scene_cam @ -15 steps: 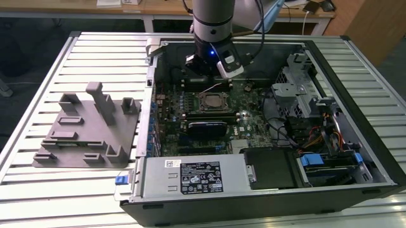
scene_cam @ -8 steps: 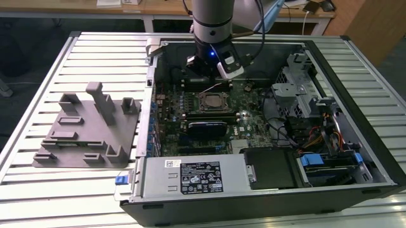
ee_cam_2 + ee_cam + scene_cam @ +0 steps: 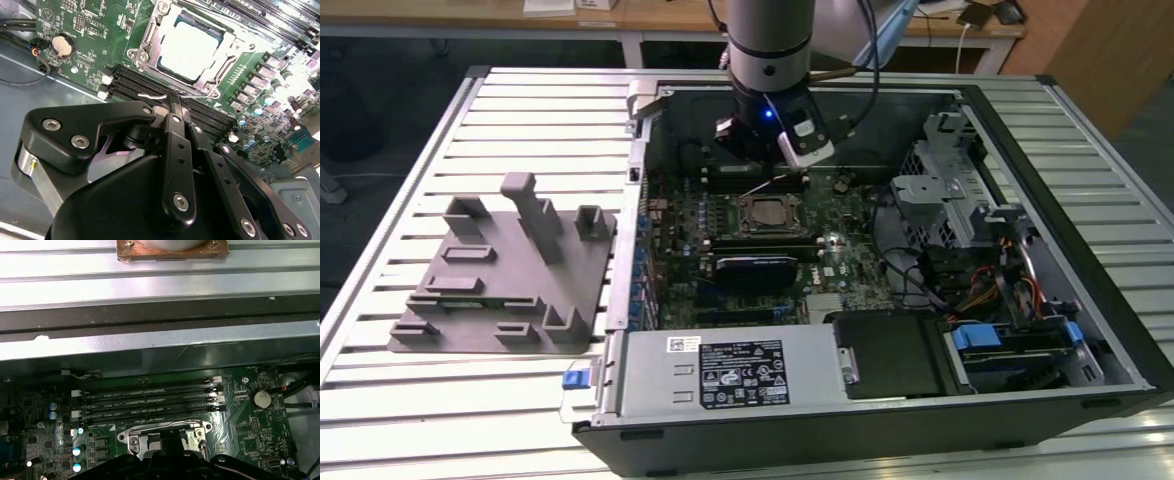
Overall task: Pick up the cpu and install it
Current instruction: 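Install the first cpu locking lever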
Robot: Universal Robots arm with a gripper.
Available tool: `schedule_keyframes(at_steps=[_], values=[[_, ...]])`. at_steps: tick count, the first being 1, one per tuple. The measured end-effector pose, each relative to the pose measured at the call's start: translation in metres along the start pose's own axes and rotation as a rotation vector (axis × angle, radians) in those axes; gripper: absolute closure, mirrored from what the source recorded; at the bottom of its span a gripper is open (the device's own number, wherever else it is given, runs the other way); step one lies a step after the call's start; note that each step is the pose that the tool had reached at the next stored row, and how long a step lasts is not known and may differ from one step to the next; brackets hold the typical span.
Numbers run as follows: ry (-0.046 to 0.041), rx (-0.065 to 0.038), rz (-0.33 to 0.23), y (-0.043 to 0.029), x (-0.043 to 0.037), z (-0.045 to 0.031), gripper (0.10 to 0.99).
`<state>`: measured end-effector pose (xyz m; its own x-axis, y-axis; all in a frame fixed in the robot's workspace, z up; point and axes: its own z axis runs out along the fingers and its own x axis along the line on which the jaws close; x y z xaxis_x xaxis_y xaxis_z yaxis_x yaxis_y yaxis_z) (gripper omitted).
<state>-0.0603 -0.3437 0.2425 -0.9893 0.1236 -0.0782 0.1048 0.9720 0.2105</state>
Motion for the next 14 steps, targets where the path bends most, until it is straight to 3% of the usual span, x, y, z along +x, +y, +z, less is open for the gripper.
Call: schedule_keyframes(at_steps=[9, 14], values=[[-0.0005, 0.0, 0.0, -0.0001, 0.0, 0.0019, 0.98], [-0.0051, -0.001, 0.0, -0.0006, 0.0003, 0.0042, 0.98]])
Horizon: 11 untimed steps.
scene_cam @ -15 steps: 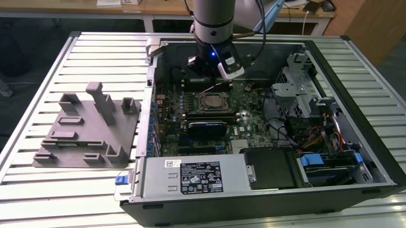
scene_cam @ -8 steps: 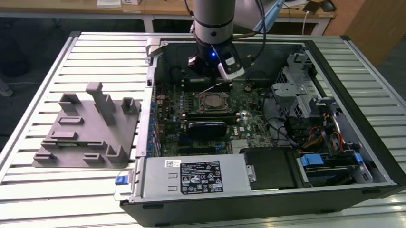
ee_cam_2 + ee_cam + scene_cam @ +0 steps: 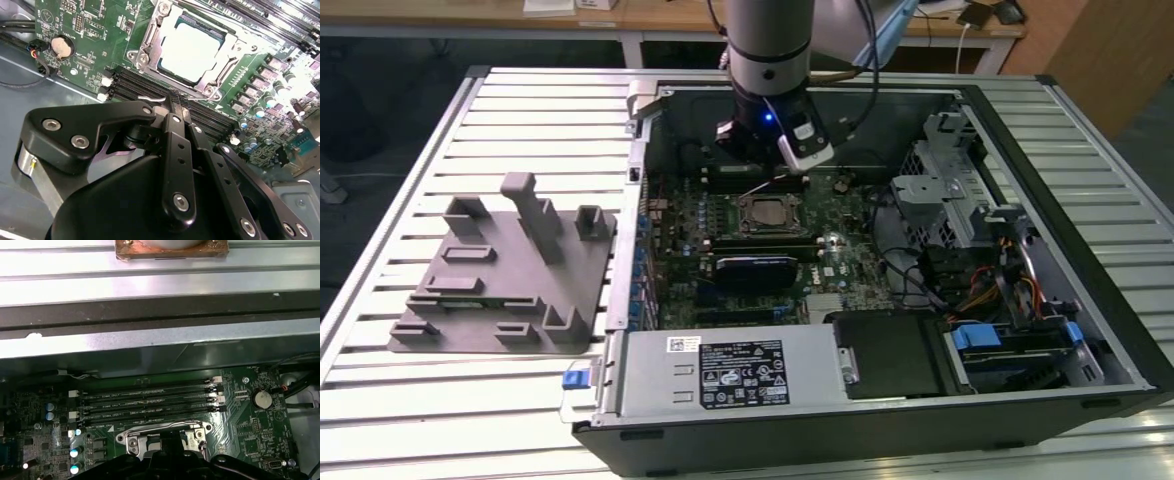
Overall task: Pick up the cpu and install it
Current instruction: 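Install the first cpu locking lever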
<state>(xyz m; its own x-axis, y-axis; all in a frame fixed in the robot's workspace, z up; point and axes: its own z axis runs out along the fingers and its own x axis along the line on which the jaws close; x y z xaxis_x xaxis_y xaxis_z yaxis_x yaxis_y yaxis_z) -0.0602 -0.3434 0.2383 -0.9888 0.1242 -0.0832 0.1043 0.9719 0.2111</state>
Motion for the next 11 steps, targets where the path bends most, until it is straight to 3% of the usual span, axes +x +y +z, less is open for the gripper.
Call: schedule_keyframes(at_steps=[4, 11], values=[[-0.012, -0.002, -0.002, -0.0005, 0.0002, 0.0024, 0.98], [-0.025, -0.003, -0.004, -0.0012, 0.0005, 0.0057, 0.98]])
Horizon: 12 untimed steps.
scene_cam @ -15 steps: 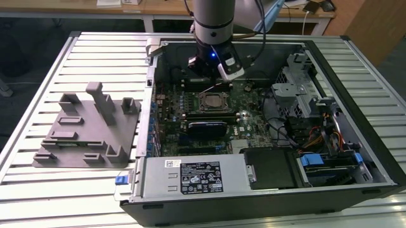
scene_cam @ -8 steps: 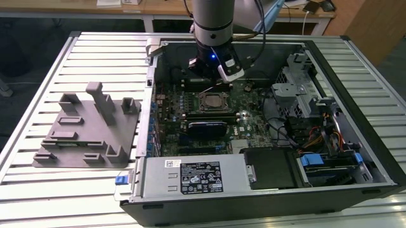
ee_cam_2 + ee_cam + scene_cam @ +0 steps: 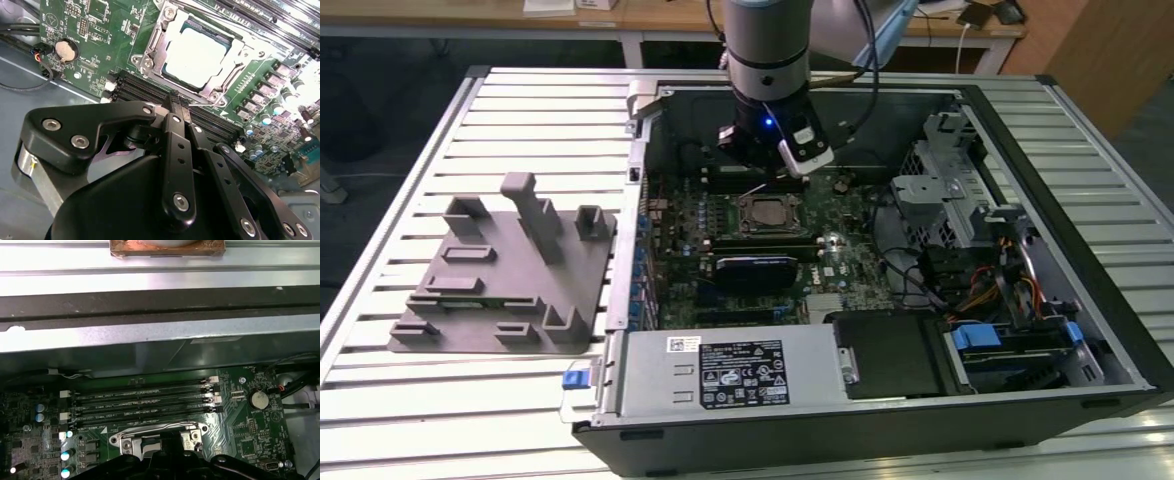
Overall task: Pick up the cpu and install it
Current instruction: 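Install the first cpu locking lever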
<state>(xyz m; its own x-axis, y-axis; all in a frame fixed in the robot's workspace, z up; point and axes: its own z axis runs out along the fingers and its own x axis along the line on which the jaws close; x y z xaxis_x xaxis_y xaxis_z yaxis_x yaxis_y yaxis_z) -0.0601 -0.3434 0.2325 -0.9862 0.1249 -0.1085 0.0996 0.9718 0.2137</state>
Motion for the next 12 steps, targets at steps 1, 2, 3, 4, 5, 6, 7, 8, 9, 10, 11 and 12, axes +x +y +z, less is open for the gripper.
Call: schedule_keyframes(at_steps=[1, 2, 3, 4, 5, 6, 7, 8, 9, 10, 11, 12], values=[[-0.0012, 0.0, 0.0, -0.0001, 0.0, 0.0004, 0.98], [-0.002, 0.0, 0.0, -0.0002, 0.0, 0.0008, 0.98], [-0.0025, 0.0, -0.001, -0.0002, 0.0001, 0.0012, 0.98], [-0.0028, 0.0, -0.001, -0.0003, 0.0002, 0.0016, 0.98], [-0.003, 0.0, -0.001, -0.0004, 0.0002, 0.0019, 0.98], [-0.0031, 0.0, -0.001, -0.0003, 0.0002, 0.0022, 0.98], [-0.0032, 0.0, -0.001, -0.0003, 0.0003, 0.0024, 0.98], [-0.0033, 0.0, -0.001, -0.0001, 0.0003, 0.0027, 0.98], [-0.0034, -0.001, -0.001, 0.0, 0.0004, 0.003, 0.98], [-0.0034, -0.001, -0.001, 0.0002, 0.0005, 0.0032, 0.98], [-0.0058, 0.001, 0.01, 0.0068, 0.0004, 0.0151, 0.98], [-0.015, 0.051, 0.024, 0.0202, 0.0011, 0.01, 0.98]])
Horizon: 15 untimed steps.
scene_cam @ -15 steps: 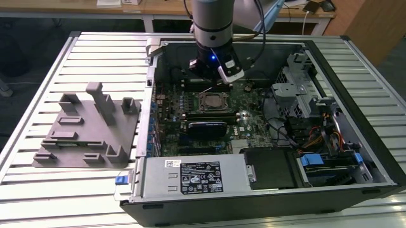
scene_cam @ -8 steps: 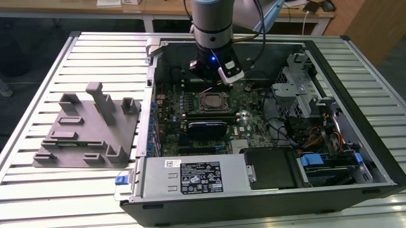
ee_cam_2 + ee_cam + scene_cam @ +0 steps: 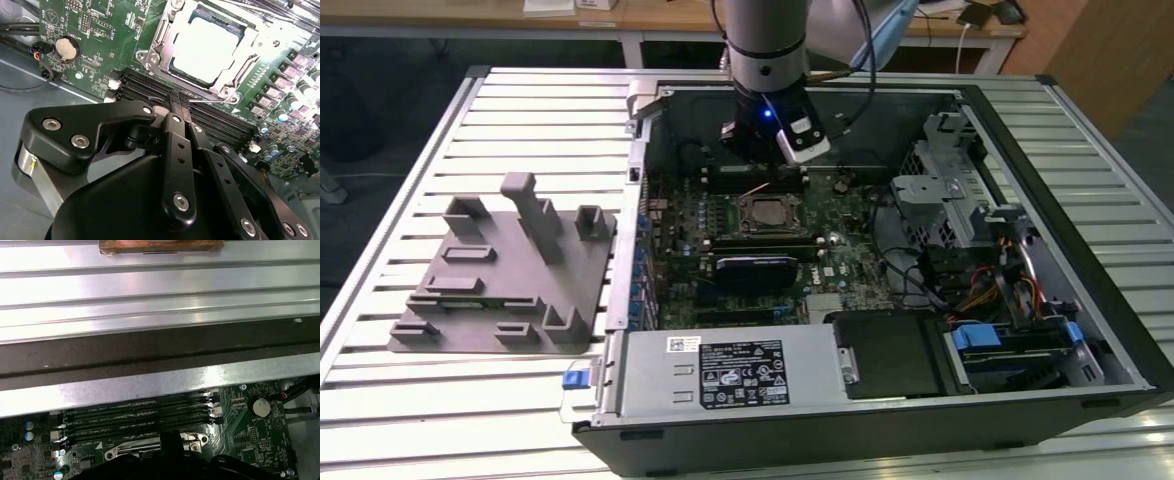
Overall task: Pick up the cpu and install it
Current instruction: 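Install the first cpu locking lever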
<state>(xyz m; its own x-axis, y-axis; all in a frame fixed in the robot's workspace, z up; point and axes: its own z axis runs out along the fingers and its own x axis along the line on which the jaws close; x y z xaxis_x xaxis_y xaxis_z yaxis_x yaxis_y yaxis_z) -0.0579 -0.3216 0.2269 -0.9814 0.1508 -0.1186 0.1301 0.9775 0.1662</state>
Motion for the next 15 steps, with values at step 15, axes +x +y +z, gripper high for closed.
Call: schedule_keyframes(at_steps=[15], values=[[-0.0118, 0.007, 0.014, -0.0013, 0.001, 0.008, 0.98]])
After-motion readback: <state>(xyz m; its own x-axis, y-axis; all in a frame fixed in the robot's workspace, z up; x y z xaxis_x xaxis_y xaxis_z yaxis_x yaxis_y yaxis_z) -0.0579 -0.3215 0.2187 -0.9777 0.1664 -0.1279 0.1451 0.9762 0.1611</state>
